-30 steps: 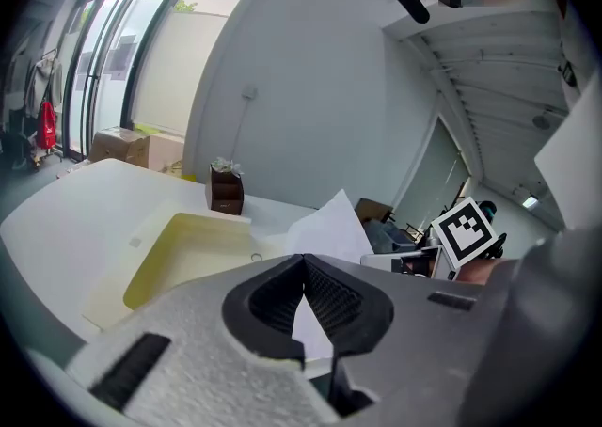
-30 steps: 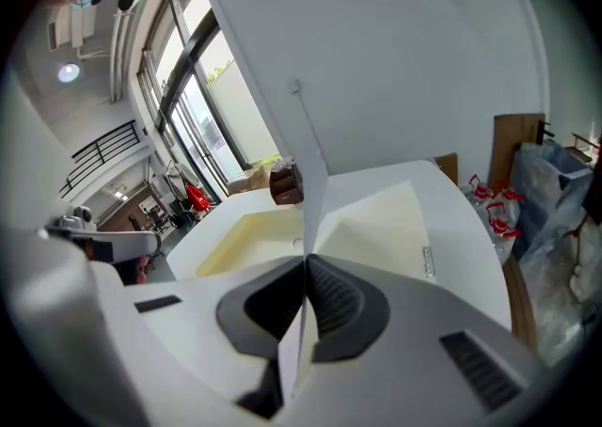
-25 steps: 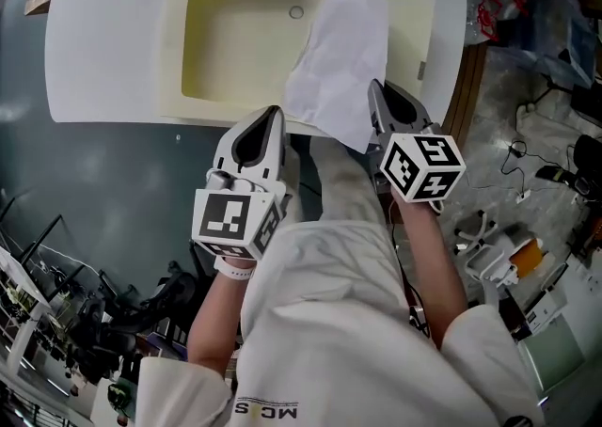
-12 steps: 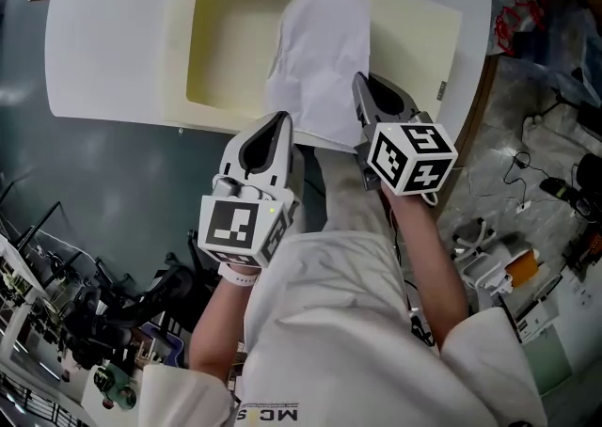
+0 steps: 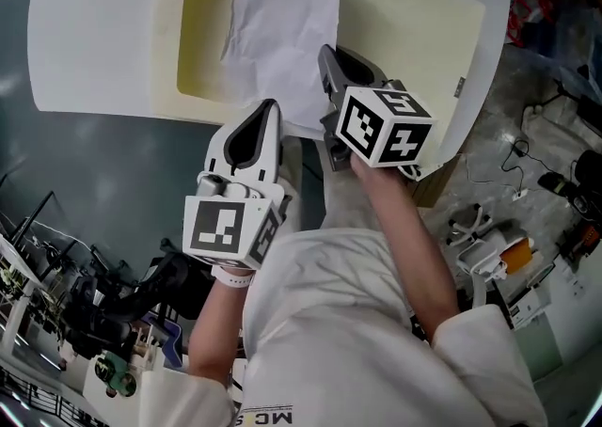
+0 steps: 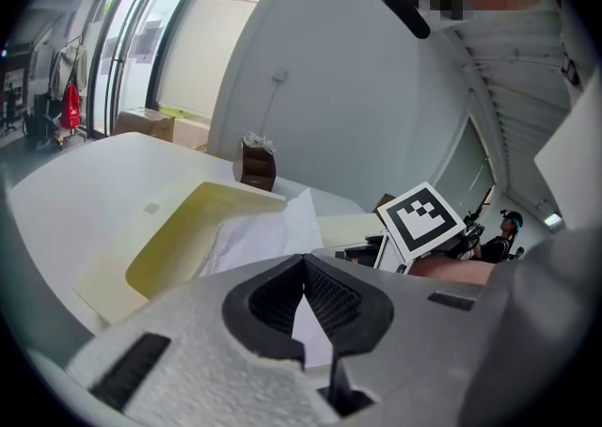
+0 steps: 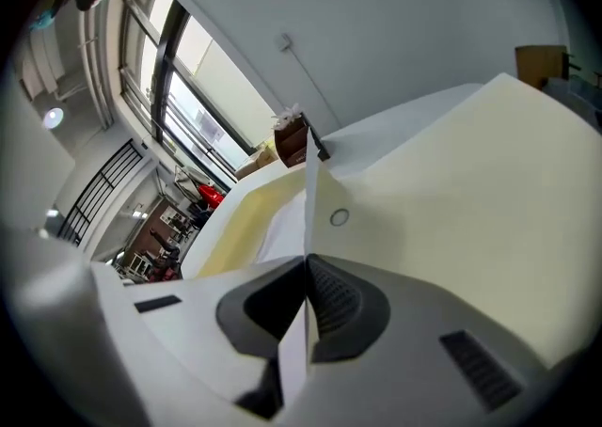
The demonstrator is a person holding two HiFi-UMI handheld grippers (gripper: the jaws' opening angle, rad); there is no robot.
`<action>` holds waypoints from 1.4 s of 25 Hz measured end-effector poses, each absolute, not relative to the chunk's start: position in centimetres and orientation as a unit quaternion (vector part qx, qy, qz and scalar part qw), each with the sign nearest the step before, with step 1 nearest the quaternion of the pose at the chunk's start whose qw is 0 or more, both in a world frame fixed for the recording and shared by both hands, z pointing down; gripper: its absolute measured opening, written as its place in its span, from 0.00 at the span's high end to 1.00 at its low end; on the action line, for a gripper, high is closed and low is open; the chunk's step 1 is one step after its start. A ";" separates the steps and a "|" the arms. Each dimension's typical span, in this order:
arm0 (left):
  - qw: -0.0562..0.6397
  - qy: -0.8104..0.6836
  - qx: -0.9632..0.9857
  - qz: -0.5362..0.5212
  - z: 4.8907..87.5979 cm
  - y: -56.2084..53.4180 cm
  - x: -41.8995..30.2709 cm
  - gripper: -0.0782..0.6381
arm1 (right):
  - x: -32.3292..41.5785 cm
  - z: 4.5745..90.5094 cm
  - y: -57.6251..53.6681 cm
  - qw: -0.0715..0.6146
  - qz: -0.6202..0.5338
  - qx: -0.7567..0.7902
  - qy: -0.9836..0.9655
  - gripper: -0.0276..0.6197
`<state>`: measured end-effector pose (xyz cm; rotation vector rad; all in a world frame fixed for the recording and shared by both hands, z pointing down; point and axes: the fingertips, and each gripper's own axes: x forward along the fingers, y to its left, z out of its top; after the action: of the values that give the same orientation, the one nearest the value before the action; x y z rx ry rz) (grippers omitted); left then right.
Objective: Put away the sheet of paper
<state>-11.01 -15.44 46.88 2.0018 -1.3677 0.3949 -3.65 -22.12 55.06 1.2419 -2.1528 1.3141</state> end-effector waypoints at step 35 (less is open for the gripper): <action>0.330 -0.540 0.761 0.147 48.0 -13.5 -13.2 0.85 | -9.0 55.6 -22.7 0.183 0.440 0.395 -0.785 0.83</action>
<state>-13.17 -13.49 47.97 1.9892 -1.4115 0.3840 -9.04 -22.73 55.63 1.1141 -2.2151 1.2406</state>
